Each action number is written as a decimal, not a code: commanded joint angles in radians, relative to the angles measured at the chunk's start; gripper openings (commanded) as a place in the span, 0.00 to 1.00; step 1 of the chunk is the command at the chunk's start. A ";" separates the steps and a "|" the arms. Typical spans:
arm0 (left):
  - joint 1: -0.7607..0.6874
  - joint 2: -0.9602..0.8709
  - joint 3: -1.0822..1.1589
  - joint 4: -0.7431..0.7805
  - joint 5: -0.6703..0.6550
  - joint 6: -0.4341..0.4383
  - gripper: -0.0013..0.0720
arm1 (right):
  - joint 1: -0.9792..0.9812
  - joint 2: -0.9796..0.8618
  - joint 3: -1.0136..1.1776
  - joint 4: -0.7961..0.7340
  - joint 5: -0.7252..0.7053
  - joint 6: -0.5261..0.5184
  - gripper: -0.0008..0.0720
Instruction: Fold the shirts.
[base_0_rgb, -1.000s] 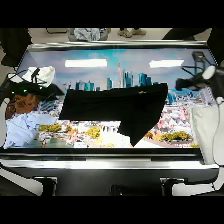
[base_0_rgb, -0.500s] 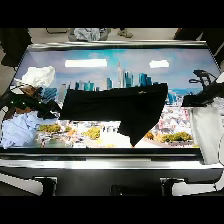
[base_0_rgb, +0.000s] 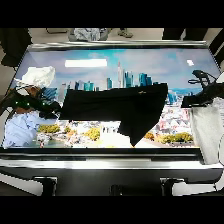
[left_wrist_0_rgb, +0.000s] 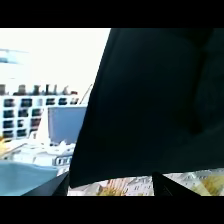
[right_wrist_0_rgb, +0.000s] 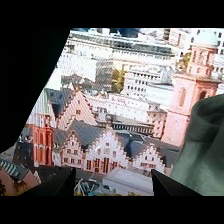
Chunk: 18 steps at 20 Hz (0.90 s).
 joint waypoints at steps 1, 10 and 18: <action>-0.026 -0.011 -0.001 0.029 0.009 0.003 0.83 | -0.001 0.000 0.000 0.001 -0.001 0.000 0.77; -0.064 -0.022 0.000 0.029 0.010 0.004 0.06 | -0.001 -0.002 -0.037 0.002 0.072 -0.034 0.75; -0.066 0.005 0.000 0.027 0.010 0.011 0.06 | -0.001 -0.003 -0.373 0.344 -0.161 -0.123 0.74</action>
